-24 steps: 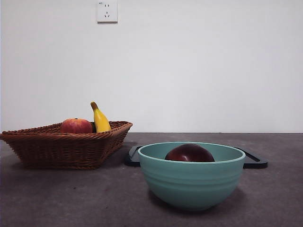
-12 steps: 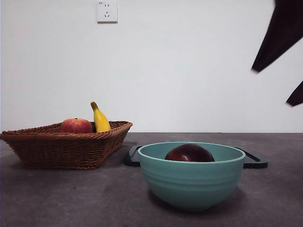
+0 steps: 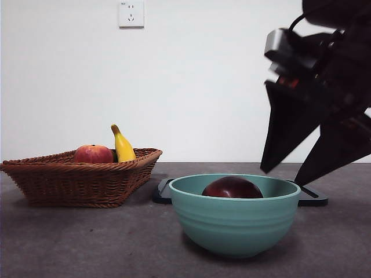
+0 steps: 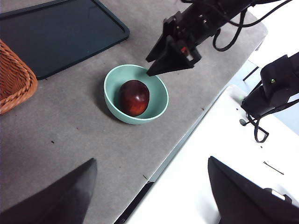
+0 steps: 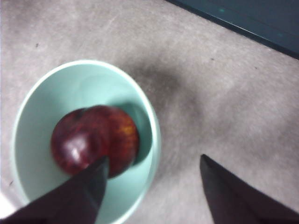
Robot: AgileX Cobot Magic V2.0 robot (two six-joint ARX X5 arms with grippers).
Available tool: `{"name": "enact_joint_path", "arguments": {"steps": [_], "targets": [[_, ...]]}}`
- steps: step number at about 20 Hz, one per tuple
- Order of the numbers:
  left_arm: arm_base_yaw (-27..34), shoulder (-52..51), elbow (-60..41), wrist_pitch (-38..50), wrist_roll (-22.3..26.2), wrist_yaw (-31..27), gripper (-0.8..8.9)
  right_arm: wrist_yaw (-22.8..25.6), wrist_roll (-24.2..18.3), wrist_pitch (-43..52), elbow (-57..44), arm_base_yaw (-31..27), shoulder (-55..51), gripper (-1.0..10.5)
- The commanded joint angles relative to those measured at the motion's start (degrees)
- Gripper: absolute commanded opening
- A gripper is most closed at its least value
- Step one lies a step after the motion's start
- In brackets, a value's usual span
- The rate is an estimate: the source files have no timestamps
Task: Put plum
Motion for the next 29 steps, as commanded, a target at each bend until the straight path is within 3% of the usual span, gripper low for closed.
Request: {"name": "enact_joint_path", "arguments": {"steps": [1,12,18,24,29], "targets": [[-0.3,0.3,0.6,0.6,0.2,0.3,3.74,2.4,1.1,1.1,0.4,1.1,2.6,2.2],[-0.3,0.3,0.6,0.6,0.2,0.3,3.74,2.5,1.4,4.1,0.4,3.0,5.9,0.1],[-0.3,0.3,0.6,0.6,0.2,0.3,3.74,2.2,2.8,5.1,1.4,3.0,5.1,0.1],[-0.3,0.3,0.6,0.7,0.2,0.3,3.74,5.7,2.7,0.0,12.9,1.5,5.4,0.1],[-0.3,0.3,0.6,0.7,0.3,0.3,3.74,6.0,1.1,-4.0,26.5,-3.2,14.1,0.1]]}}
